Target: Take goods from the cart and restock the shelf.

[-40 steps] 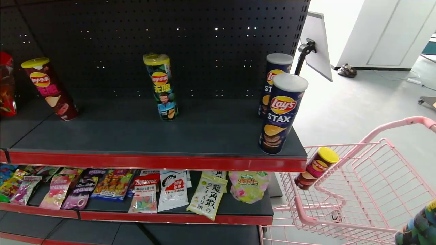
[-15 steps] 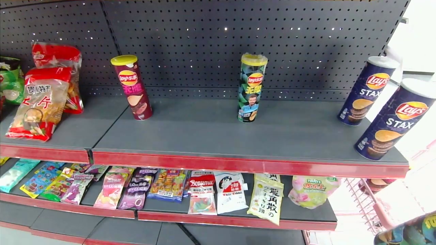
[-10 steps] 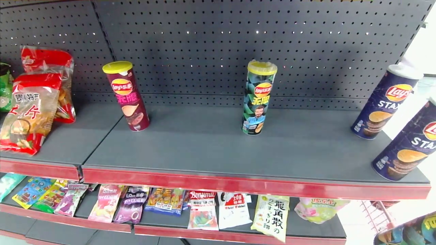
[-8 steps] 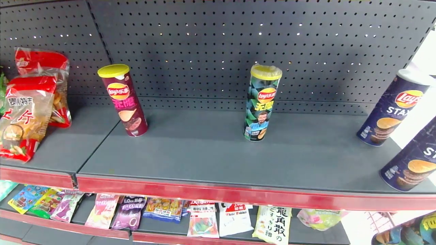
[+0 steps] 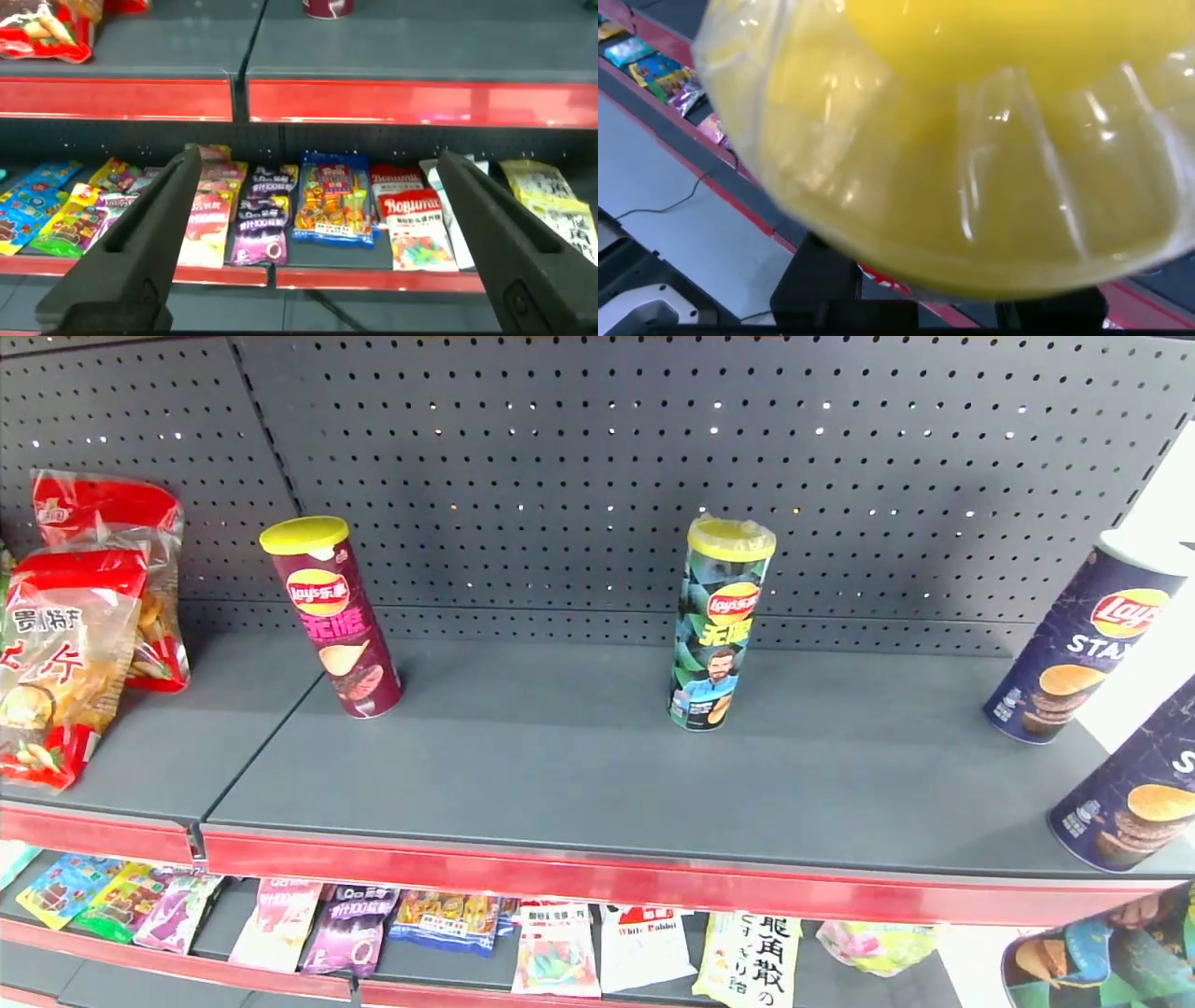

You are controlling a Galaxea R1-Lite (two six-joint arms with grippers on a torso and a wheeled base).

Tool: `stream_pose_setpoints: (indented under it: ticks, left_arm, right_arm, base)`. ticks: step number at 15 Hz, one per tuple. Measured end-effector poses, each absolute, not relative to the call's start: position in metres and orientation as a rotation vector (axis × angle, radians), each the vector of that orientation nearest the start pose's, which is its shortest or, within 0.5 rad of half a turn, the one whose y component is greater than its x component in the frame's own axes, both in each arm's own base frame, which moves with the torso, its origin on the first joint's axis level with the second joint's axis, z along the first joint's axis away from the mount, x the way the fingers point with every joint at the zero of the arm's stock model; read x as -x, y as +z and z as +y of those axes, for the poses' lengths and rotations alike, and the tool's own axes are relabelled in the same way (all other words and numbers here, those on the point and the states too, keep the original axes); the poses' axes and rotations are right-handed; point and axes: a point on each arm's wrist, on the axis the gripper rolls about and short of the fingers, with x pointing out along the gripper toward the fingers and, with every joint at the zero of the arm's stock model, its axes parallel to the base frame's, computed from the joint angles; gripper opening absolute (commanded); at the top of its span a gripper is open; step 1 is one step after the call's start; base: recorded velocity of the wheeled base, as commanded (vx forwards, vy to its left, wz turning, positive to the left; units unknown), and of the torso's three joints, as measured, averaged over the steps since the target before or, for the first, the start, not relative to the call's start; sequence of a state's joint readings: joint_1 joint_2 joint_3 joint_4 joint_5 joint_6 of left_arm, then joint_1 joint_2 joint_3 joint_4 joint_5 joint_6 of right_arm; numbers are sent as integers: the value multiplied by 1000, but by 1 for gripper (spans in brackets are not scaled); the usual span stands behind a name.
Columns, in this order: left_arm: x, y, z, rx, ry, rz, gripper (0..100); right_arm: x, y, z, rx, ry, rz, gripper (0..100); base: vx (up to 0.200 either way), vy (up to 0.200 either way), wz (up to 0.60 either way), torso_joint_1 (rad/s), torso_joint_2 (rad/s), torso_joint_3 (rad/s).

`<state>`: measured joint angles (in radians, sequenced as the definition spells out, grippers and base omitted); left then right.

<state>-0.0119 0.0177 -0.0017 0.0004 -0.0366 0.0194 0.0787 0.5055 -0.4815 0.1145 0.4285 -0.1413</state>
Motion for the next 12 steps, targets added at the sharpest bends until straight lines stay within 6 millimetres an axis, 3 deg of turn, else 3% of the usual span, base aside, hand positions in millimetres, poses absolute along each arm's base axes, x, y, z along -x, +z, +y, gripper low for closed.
stream_pose_setpoints:
  ticks: [3,6,8,10,12]
  left_arm:
    - [22,90,-2,-69,-133,-1,100]
    - [16,154,-3,-67,-218,-35,100]
    - [-13,205,-7,-98,-345,2,100]
    - [-60,243,-17,-127,-484,42,100]
    - [-116,261,-36,-142,-627,80,100]
  right_arm:
    - [-22,209,12,103,565,125,0]
    - [-27,206,13,97,569,156,0]
    - [-29,205,13,95,568,167,0]
    - [-30,206,13,94,563,171,0]
    - [-30,206,13,95,558,172,0]
  base:
    - [0,0,0,0,0,0]
    - [0,0,0,0,0,0]
    - [0,0,0,0,0,0]
    - [0,0,0,0,0,0]
    - [0,0,0,0,0,0]
